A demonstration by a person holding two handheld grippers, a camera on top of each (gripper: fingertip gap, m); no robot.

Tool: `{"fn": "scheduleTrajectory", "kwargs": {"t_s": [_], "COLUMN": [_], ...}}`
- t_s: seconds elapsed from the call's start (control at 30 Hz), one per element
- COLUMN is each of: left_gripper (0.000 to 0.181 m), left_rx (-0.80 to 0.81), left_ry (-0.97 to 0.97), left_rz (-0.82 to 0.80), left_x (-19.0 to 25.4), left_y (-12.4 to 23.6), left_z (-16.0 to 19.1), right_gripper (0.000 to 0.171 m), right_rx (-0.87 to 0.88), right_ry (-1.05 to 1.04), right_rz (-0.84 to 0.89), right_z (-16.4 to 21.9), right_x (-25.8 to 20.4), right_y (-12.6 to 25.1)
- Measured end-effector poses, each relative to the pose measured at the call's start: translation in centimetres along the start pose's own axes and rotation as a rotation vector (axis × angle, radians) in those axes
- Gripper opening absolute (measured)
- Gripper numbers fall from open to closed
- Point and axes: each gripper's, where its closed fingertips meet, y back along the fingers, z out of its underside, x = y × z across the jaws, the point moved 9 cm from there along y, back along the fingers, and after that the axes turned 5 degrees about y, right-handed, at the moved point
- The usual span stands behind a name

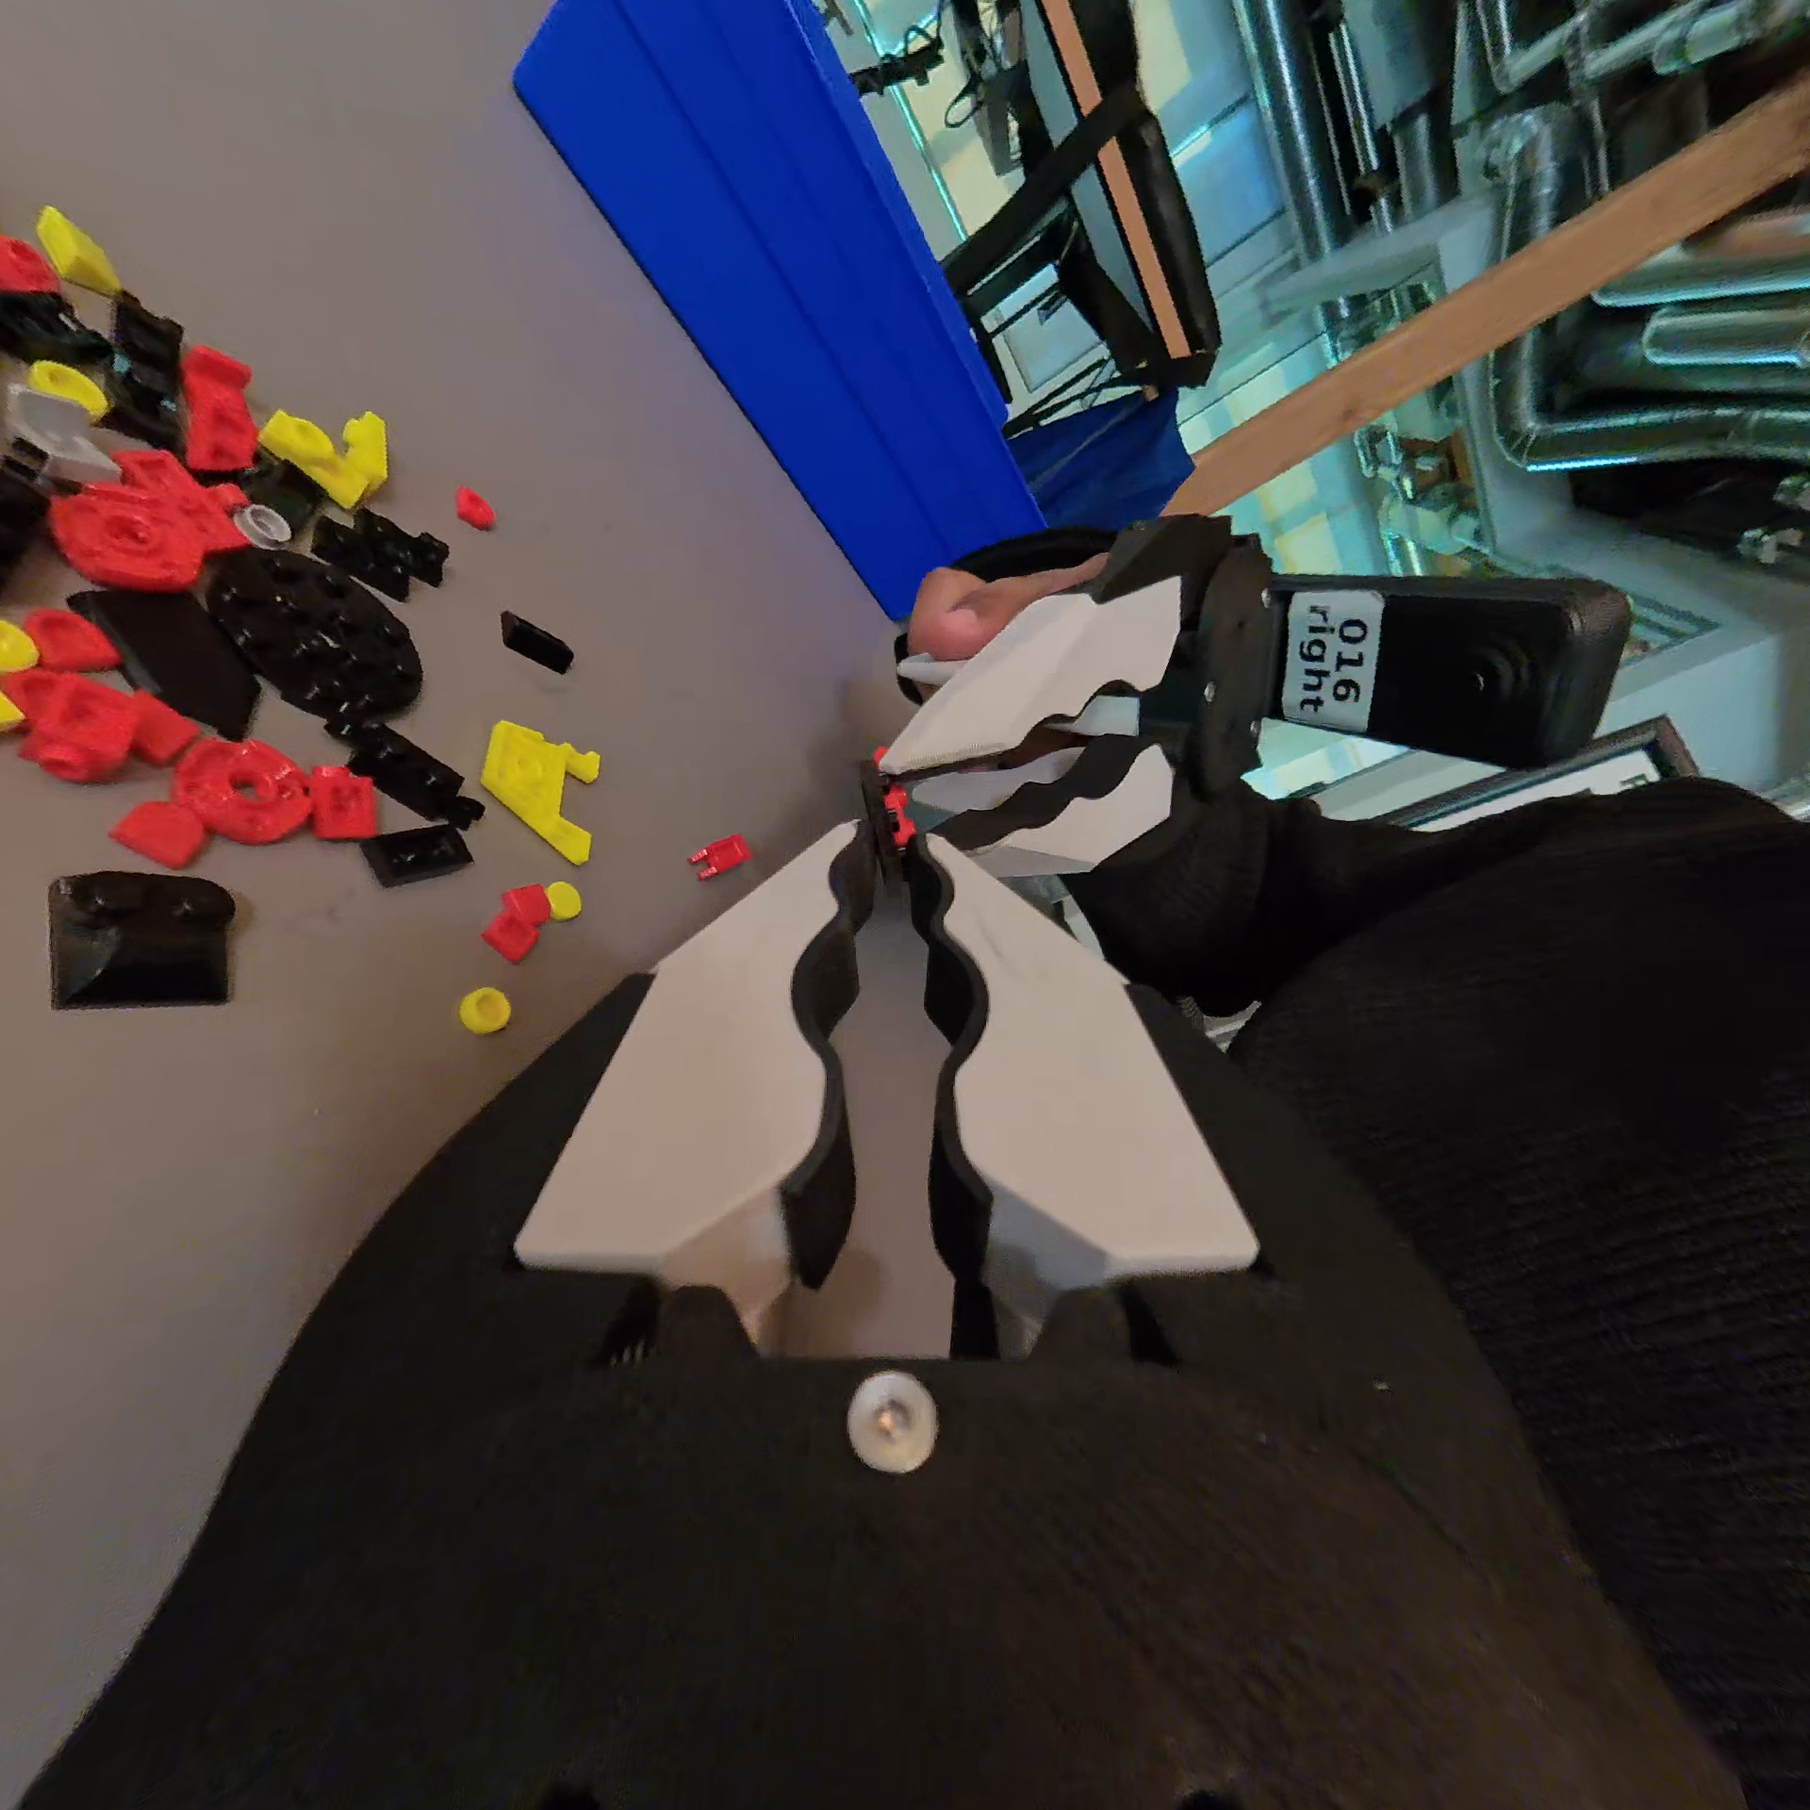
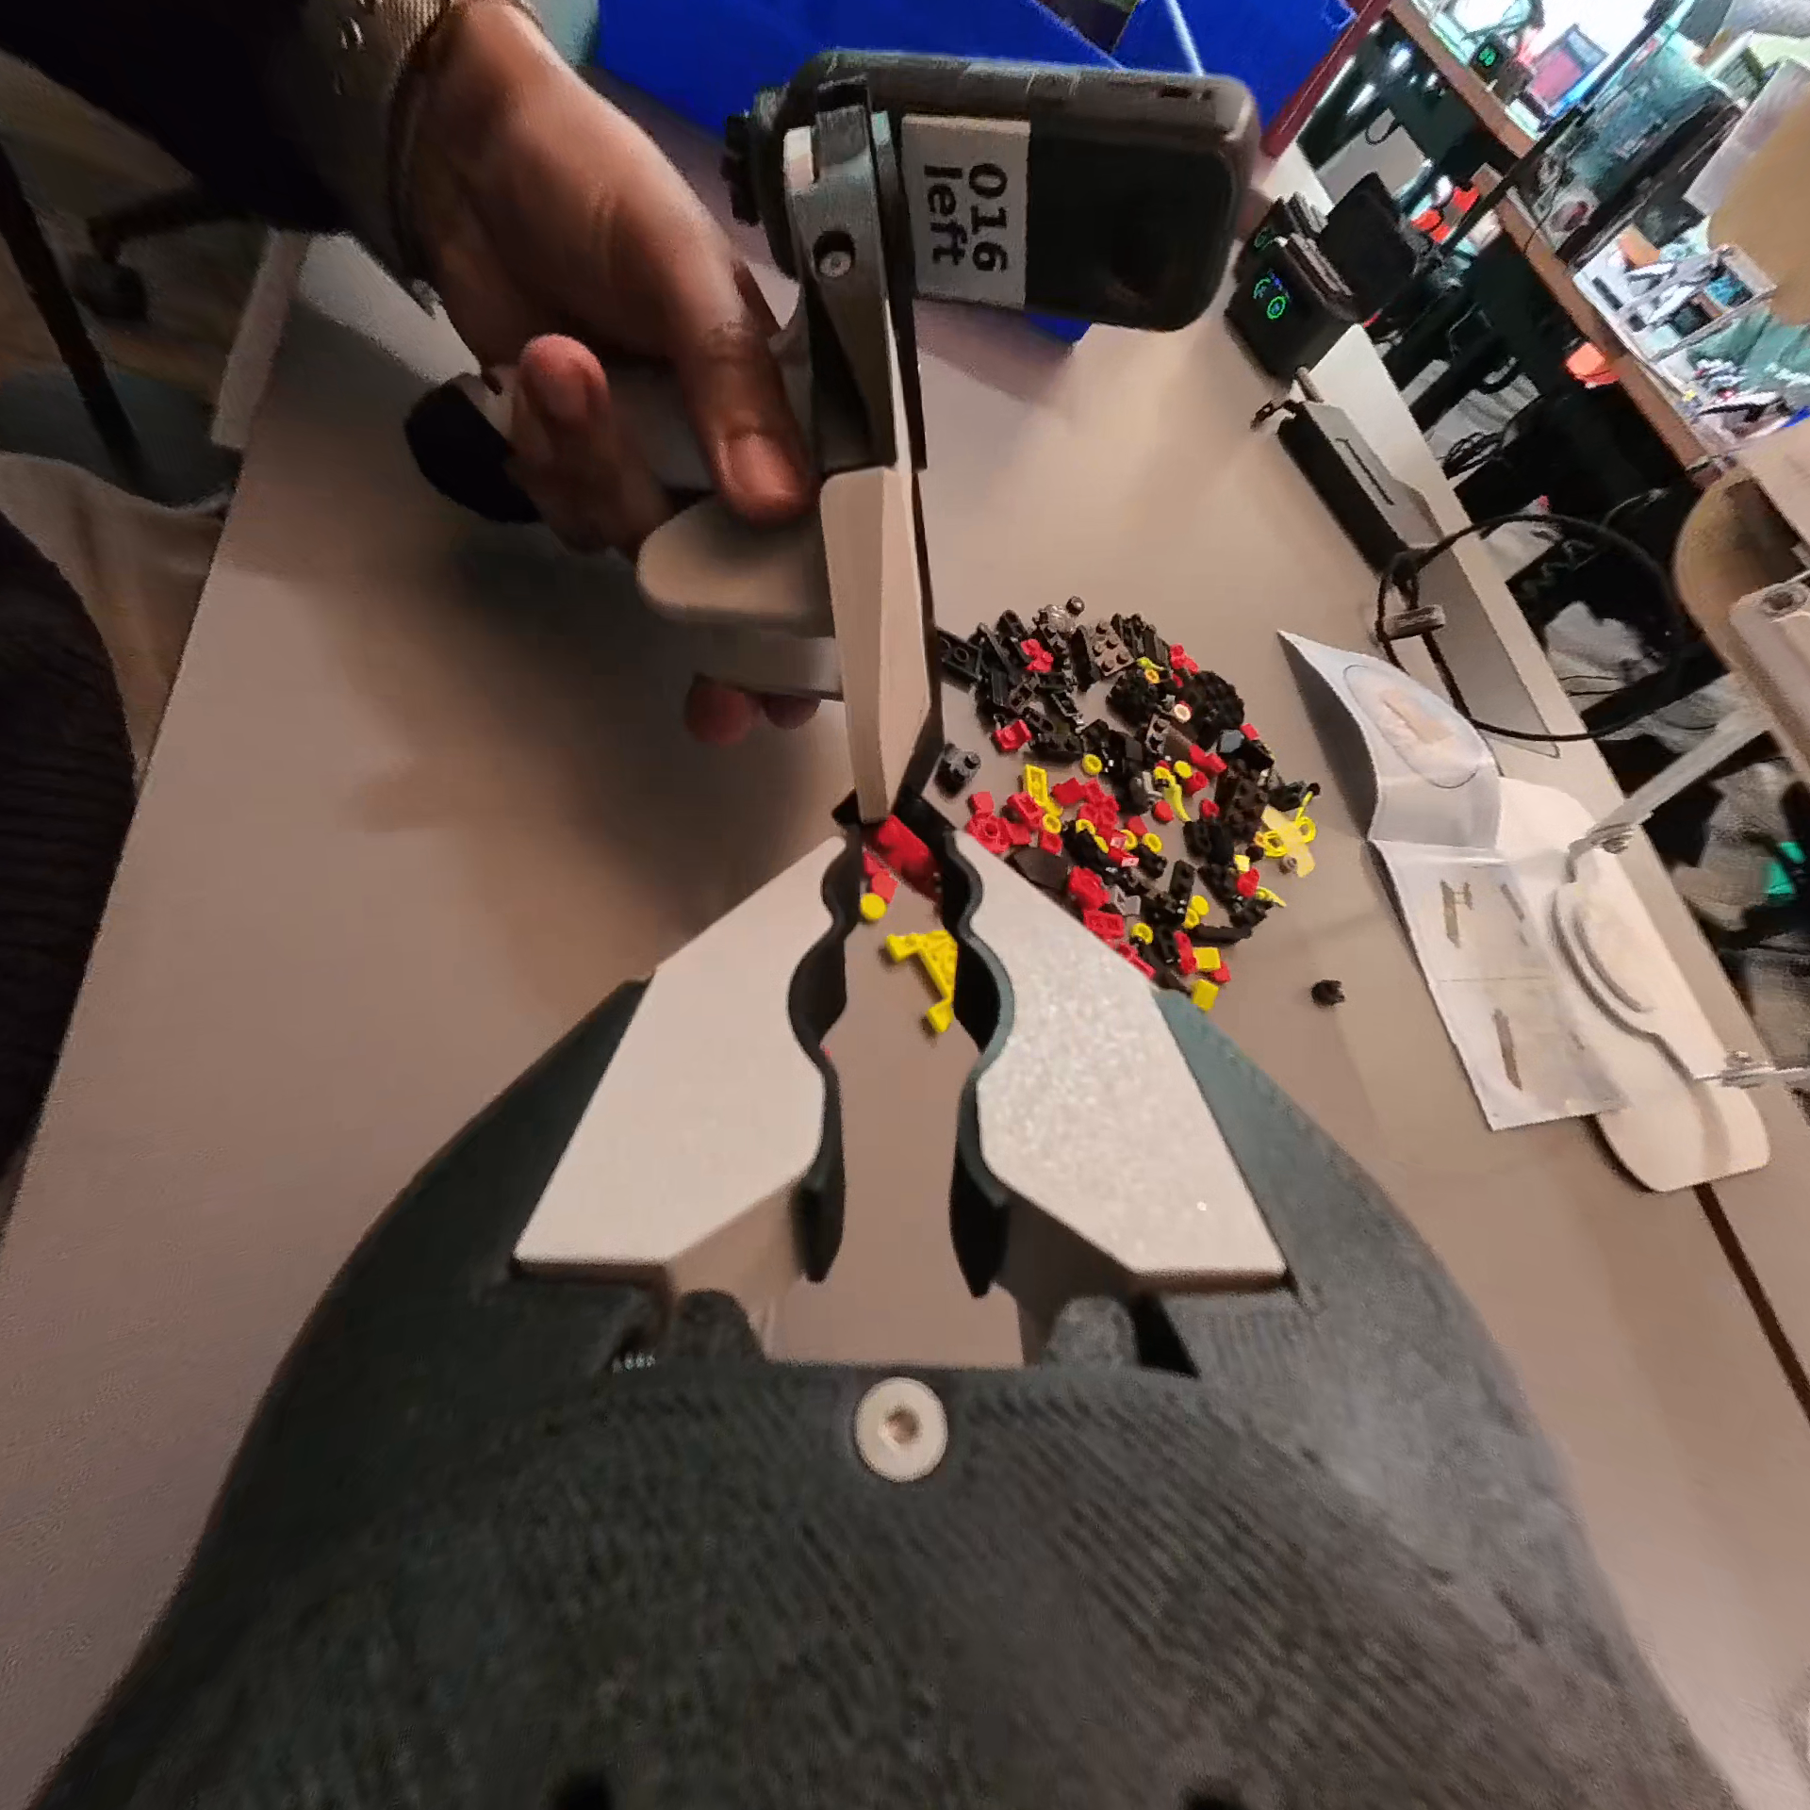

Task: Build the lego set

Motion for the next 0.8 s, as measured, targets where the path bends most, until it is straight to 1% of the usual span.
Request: {"fn": "scheduleTrajectory", "kwargs": {"t_s": [0.1, 0.2, 0.23, 0.3, 0.4, 0.47, 0.53, 0.6, 0.8], "left_gripper": [0.002, 0.001, 0.001, 0.0, 0.001, 0.0, 0.0, 0.0, 0.001], "left_rx": [-0.005, 0.049, 0.066, 0.093, 0.122, 0.12, 0.117, 0.116, 0.083], "left_ry": [0.026, 0.034, 0.023, -0.004, -0.04, -0.064, -0.1, -0.119, -0.14], "left_rz": [0.043, 0.056, 0.066, 0.075, 0.085, 0.067, 0.044, 0.027, 0.024], "left_x": [-0.1, 0.0, 0.2, 0.4, 0.7, 0.8, 0.9, 1.1, 1.0], "left_y": [0.1, 0.2, 0.3, 0.5, 0.7, 0.6, 0.5, 0.4, 0.3], "left_z": [0.0, -0.3, -0.4, -0.6, -0.8, -0.7, -0.6, -0.6, -0.4], "right_gripper": [0.014, 0.013, 0.016, 0.024, 0.031, 0.028, 0.016, 0.005, 0.004], "right_rx": [0.035, 0.087, 0.108, 0.146, 0.206, 0.268, 0.311, 0.306, 0.256], "right_ry": [-0.06, -0.135, -0.18, -0.309, -0.566, -0.706, -0.797, -0.81, -0.695], "right_rz": [-0.023, 0.017, 0.037, 0.045, -0.051, -0.131, -0.19, -0.19, -0.184], "right_z": [0.0, 0.0, 0.0, 0.4, 1.2, 1.4, 1.6, 1.8, 1.4], "right_x": [0.2, 0.9, 1.4, 2.2, 2.7, 2.9, 2.9, 2.9, 2.7], "right_y": [0.1, 0.5, 0.8, 1.2, 1.0, 0.9, 0.8, 0.7, 1.0]}}
